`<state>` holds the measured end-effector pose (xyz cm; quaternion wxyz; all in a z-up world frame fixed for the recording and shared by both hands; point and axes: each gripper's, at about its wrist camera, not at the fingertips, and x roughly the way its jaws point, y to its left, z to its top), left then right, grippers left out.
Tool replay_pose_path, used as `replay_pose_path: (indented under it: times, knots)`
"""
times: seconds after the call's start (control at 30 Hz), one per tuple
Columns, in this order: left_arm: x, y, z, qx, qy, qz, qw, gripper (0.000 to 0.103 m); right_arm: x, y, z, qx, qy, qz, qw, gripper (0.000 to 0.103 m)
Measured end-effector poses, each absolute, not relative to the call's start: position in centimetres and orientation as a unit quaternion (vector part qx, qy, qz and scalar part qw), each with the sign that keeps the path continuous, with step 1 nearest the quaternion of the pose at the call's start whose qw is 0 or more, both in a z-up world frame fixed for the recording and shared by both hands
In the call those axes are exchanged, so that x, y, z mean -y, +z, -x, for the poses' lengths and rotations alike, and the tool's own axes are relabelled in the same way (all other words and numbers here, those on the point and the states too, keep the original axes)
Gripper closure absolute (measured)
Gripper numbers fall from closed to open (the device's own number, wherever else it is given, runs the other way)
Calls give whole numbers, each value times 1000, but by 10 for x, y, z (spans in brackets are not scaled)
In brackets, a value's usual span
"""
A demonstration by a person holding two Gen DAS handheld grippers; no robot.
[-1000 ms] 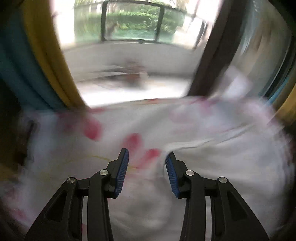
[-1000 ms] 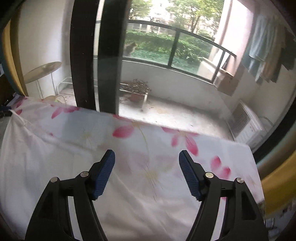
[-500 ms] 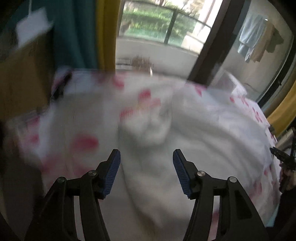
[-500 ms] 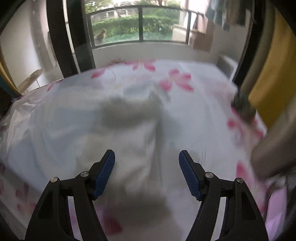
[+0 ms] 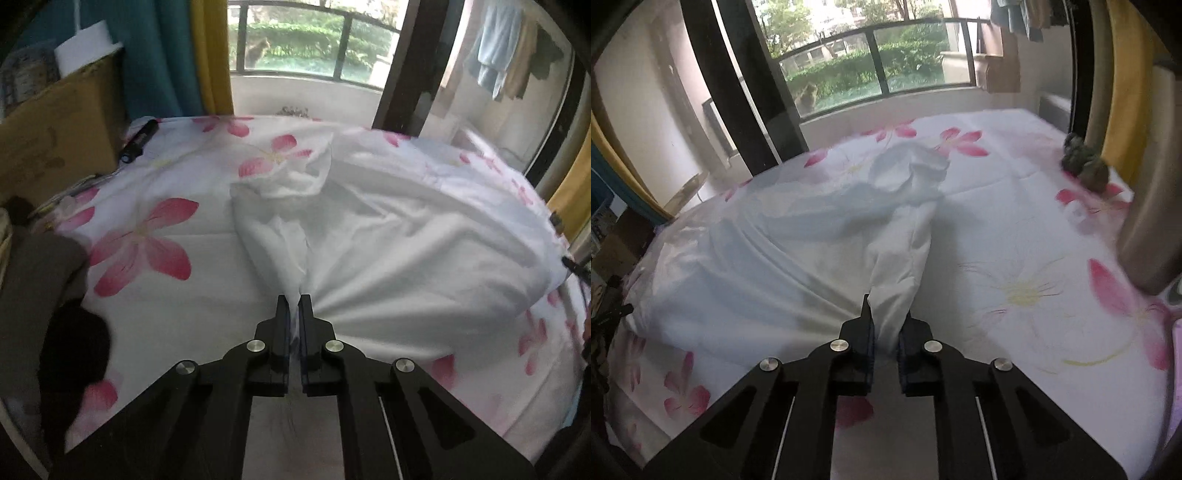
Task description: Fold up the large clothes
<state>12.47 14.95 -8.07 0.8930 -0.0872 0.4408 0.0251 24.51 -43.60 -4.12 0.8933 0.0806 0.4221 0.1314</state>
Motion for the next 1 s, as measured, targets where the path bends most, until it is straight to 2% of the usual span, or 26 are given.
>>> replay_pose_path:
  times: [0.23,0.67,0.7,0.77,0.8,0.83,0.93,1.0]
  knots:
    - [-139,-64,-89,-438,28,93,894,99,441,-22,-217,-417,124,-52,899,94]
    - [-131,-87,-26,-465,5,137,875,98,452,-41,-165,-456,94,-13,885,93]
    - [-130,-84,-26,-463,5,133,876,96,453,-41,-164,-458,94,-16,884,91]
    - [-129,-71,-26,-450,10,116,885,83,453,-37,-164,-463,91,-17,881,88]
    - [-129,-64,-27,-441,14,110,891,71,452,-33,-164,-464,87,-10,882,84]
    - [-129,-55,-30,-428,16,106,897,64,451,-28,-165,-462,81,-1,883,79]
    - [-127,-41,-43,-408,4,102,907,64,451,-10,-170,-442,68,7,895,69]
    - [-120,-39,-59,-408,-15,93,908,64,450,2,-175,-423,64,6,904,68]
